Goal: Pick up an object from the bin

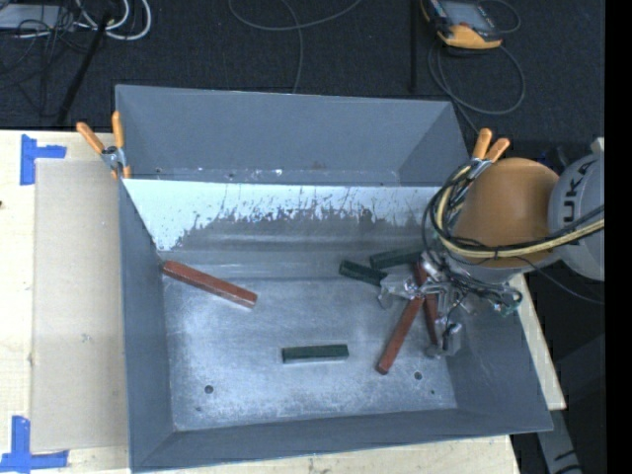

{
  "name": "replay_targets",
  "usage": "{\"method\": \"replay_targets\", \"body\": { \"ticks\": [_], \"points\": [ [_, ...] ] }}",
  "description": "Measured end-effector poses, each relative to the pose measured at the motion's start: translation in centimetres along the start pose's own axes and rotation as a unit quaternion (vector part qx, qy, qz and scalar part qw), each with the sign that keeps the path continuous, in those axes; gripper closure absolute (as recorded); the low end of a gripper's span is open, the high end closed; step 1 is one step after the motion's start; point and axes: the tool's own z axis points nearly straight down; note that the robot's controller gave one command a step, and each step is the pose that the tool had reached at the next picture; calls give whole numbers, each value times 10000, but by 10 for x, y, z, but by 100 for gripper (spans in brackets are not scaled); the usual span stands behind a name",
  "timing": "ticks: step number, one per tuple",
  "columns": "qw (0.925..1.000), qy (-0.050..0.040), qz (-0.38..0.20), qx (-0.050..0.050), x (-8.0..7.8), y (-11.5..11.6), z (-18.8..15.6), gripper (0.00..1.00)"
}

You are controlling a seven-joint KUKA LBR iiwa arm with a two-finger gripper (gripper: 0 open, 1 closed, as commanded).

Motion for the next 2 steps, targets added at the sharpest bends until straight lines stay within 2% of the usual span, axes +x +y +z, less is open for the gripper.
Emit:
{"method": "replay_targets", "body": {
  "ticks": [1, 2],
  "points": [
    [10000, -6, 1, -13, -1, 2, 0, 100],
    [10000, -26, -11, 26, -2, -17, -148, 100]
  ]
}}
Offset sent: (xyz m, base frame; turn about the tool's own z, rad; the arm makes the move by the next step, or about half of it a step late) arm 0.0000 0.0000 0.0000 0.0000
